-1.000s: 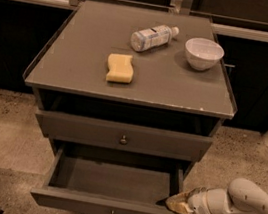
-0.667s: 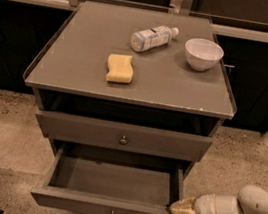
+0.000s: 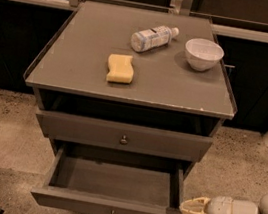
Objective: Open middle drawer
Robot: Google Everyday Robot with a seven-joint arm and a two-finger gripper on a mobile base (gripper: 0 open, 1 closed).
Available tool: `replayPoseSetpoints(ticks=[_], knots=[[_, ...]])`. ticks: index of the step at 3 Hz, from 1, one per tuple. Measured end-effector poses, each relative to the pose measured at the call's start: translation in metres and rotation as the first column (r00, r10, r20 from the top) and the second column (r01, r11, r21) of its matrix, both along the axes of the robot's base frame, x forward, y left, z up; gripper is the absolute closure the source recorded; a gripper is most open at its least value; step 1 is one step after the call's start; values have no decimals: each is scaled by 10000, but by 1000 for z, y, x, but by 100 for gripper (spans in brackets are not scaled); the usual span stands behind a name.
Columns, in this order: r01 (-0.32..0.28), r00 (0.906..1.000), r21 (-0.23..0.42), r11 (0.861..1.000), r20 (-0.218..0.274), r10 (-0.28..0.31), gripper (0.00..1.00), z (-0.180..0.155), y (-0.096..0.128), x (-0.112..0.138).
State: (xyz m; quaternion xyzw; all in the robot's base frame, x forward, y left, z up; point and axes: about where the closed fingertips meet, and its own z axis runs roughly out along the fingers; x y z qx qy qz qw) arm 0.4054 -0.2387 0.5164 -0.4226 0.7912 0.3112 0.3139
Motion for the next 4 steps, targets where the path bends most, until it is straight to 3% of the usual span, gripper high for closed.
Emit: replayPoseSetpoints(ticks=[3, 4], knots=[[-2, 10000, 1, 10000, -1, 2, 11, 0, 0, 0], [-2, 10000, 1, 10000, -1, 2, 0, 0, 0, 0]])
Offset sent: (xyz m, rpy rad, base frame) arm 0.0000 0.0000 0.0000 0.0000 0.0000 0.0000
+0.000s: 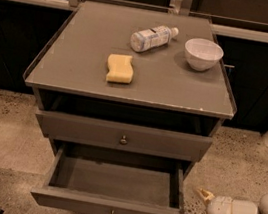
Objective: Open middle drawer
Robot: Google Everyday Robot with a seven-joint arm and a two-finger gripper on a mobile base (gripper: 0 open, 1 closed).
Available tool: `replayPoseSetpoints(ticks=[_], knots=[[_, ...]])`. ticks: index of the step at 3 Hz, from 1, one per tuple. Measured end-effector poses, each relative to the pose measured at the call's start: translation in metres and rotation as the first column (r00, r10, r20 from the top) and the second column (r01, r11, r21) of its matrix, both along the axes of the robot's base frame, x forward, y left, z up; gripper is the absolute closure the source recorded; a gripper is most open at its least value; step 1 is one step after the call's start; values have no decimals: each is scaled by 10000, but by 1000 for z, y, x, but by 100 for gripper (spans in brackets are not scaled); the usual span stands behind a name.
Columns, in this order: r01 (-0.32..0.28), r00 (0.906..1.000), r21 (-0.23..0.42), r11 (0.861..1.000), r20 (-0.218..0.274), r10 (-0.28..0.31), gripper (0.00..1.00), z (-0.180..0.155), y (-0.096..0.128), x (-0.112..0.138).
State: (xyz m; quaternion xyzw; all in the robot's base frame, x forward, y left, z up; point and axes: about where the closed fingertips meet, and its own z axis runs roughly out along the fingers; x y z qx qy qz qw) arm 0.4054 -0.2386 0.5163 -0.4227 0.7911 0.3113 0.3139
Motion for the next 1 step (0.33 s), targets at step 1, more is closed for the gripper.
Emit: replayPoseSetpoints(ticks=[1], knots=[[0, 10000, 0, 10000, 0, 0, 0, 0, 0, 0]])
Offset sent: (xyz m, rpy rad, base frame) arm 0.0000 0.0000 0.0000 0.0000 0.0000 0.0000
